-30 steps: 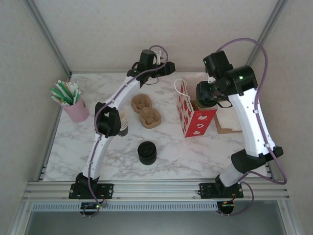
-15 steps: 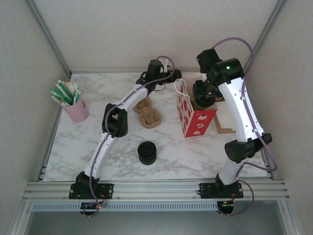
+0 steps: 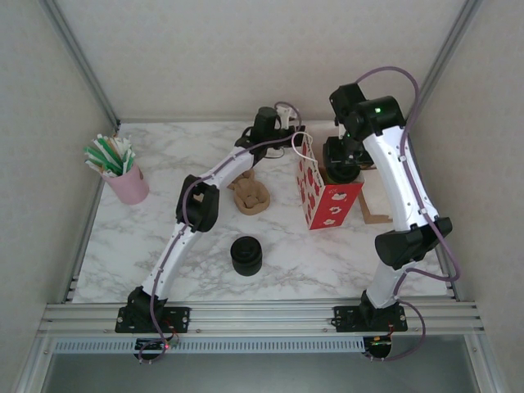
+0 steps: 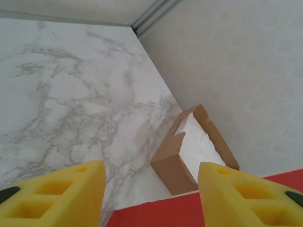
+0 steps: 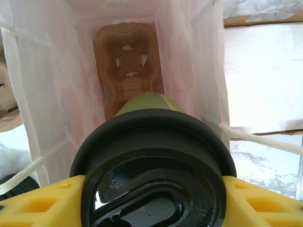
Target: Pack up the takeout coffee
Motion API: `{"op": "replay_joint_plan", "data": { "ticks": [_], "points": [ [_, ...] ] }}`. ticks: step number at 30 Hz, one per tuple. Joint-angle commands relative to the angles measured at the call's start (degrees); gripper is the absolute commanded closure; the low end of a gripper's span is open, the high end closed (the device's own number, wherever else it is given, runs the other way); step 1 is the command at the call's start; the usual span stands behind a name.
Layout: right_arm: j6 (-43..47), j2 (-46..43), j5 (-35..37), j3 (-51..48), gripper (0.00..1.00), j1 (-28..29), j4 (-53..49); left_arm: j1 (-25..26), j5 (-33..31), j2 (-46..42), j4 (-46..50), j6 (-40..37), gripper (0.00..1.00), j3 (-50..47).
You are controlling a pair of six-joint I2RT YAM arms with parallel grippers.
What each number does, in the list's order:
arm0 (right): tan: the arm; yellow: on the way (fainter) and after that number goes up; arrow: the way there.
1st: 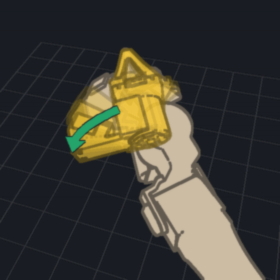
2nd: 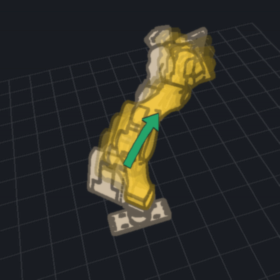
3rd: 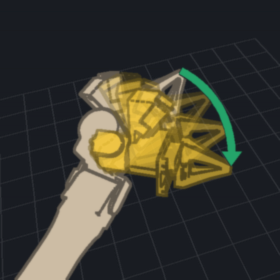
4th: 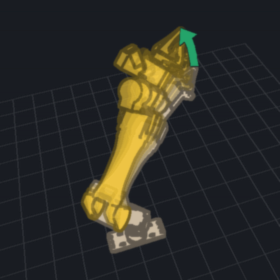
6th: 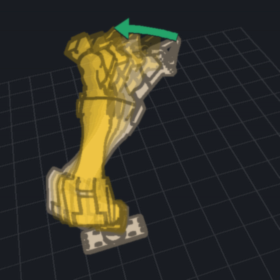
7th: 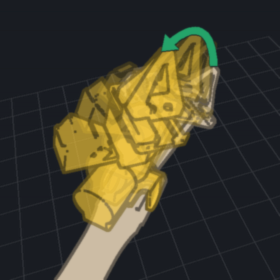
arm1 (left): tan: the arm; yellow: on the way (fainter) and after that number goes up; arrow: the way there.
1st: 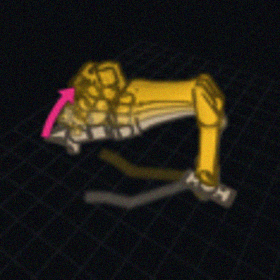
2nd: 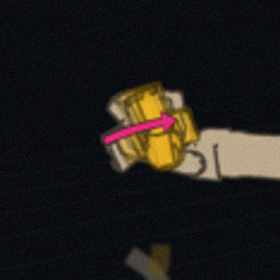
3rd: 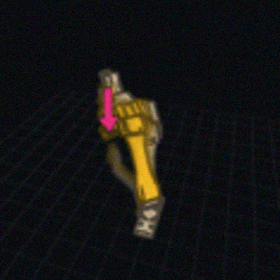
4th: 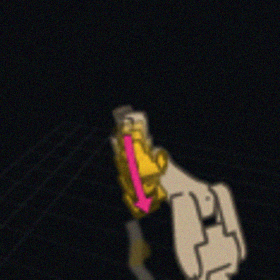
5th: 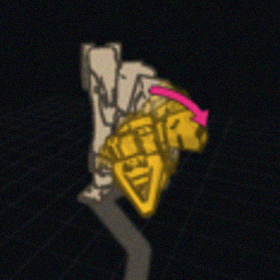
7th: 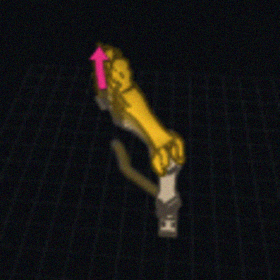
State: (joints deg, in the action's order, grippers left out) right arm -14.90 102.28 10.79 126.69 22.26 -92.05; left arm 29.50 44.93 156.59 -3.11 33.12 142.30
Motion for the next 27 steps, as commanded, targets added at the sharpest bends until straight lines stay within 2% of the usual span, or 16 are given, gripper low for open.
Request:
{"op": "replay_joint_plan", "data": {
  "ticks": [1, 13, 27],
  "points": [
    [0.82, -0.57, -1.1, -1.79, 0.36, -0.37, -1.58, 1.06, 3.33, -2.12, -2.14, -1.3, 0.47, -3.43],
    [0.75, -4.93, -2.82, -9.36, 0.37, -0.34, -0.8, 2.75, 4.03, -11.92, -12.11, -0.39, 0.48, -22.77],
    [0.5, -11.37, -4.17, -18.58, 0.37, -0.24, -1.71, 5.95, 5.66, -15.03, -14.65, 0.19, 0.48, -28.11]
  ]
}}
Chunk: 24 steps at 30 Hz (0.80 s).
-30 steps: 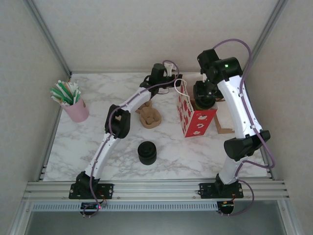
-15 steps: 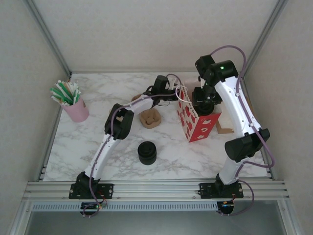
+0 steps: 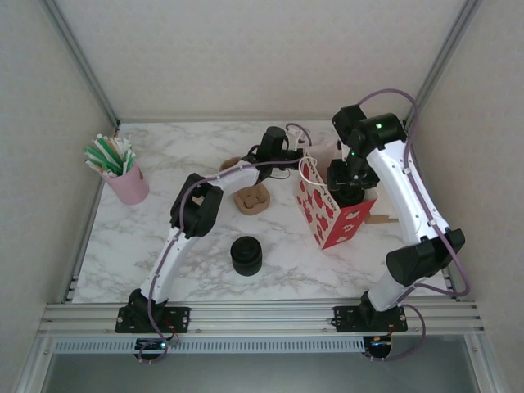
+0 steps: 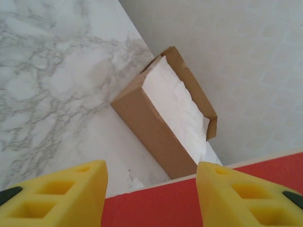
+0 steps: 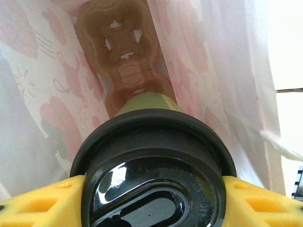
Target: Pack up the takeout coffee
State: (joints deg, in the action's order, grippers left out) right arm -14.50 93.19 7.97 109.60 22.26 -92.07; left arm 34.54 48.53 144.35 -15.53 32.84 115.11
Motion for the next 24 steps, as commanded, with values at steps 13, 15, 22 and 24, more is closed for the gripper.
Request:
{"op": "replay_joint_plan", "data": {
  "ticks": [13, 15, 22, 24],
  "points": [
    [-0.53, -7.16, -2.06, -7.97, 0.37, 0.23, -1.41, -1.24, -1.83, -8.89, -5.2, 5.86, 0.47, -9.32],
    [-0.6, -7.16, -1.58, -8.22, 0.37, 0.16, -1.42, -2.12, -3.04, -10.43, -4.47, 5.66, 0.45, -10.66],
    [-0.43, -6.56, -1.29, -7.85, 0.37, 0.23, -1.5, -4.0, -8.68, -20.2, 1.79, 3.16, 0.44, -19.85],
    [-0.34, -6.44, -1.11, -7.66, 0.37, 0.23, -1.73, -4.27, -10.24, -23.64, 2.63, 3.15, 0.45, -23.75]
  ]
}}
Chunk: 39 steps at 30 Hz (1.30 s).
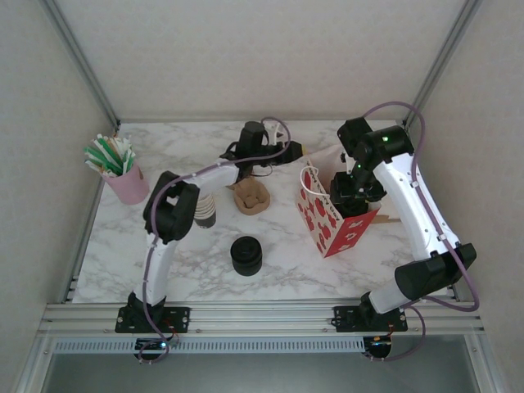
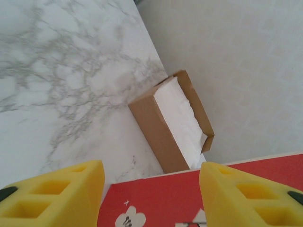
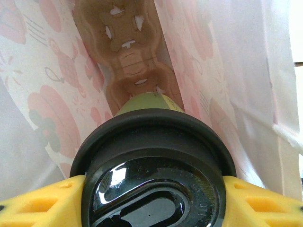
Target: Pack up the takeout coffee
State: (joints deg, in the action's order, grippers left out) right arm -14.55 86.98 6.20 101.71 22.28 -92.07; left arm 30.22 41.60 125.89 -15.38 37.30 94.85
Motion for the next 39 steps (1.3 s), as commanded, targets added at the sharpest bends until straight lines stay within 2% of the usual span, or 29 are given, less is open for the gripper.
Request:
{"op": "replay_joint_plan", "data": {
  "ticks": [1, 9, 15, 25, 34, 39],
  "points": [
    [-0.14, -0.11, 0.66, 0.24, 0.37, 0.2, -1.7, 0.0, -4.21, -6.73, 2.58, -0.93, 0.45, -5.49],
    [0.25, 0.1, -0.35, -0.6, 0.37, 0.19, -0.78, 0.26, -8.66, -20.22, 4.1, 0.41, 0.51, -20.55],
    [0.51, 0.21, -0.93, -1.07, 0.37, 0.26, -0.39, 2.29, -10.78, -26.46, 10.08, -2.27, 0.52, -23.63],
    [0.32, 0.42, -2.41, -1.89, 0.37, 1.3, 0.01, 5.93, -7.43, -25.1, 8.99, 0.29, 0.52, -21.52],
    [-0.21, 1.06, -4.26, -0.47, 0.37, 3.74, 0.11, 6.84, -6.27, -22.42, 8.35, 0.76, 0.52, -18.03],
    [-0.66, 1.26, -2.57, -1.41, 0.37, 3.81, -0.03, 6.97, -5.57, -20.54, 8.73, 0.54, 0.52, -15.82]
  ]
}}
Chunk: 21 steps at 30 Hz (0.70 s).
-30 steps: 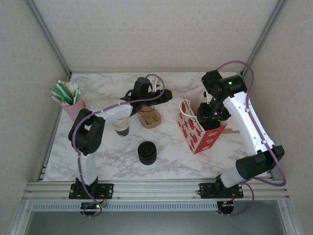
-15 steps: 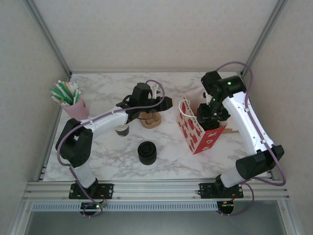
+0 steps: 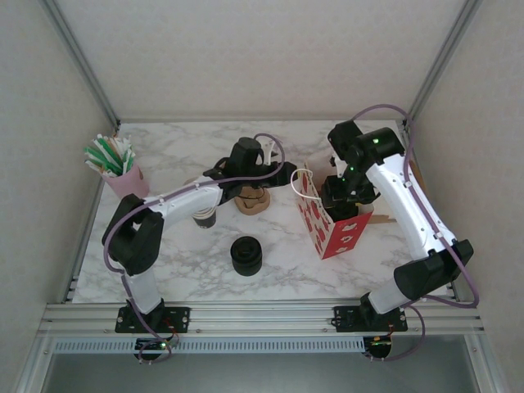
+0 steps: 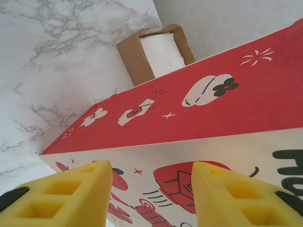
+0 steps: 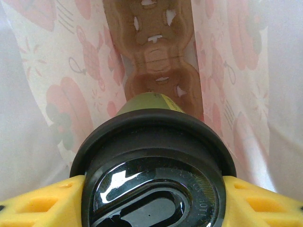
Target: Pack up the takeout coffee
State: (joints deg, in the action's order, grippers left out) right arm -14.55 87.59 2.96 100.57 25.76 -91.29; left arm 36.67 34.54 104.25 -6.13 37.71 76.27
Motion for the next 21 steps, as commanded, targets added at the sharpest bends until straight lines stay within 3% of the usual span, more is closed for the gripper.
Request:
{"op": "replay_joint_plan", "data": {
  "ticks": [1, 21],
  "points": [
    [-0.72, 0.65, 0.81, -0.5, 0.37, 0.26, -0.75, 0.6, 1.53, 1.47, -0.31, 0.0, 0.52, 3.18],
    [-1.19, -0.31, 2.1, -4.3, 0.36, -1.64, 1.43, 1.13, 2.14, 5.69, 2.41, -1.48, 0.51, 8.99]
  ]
}}
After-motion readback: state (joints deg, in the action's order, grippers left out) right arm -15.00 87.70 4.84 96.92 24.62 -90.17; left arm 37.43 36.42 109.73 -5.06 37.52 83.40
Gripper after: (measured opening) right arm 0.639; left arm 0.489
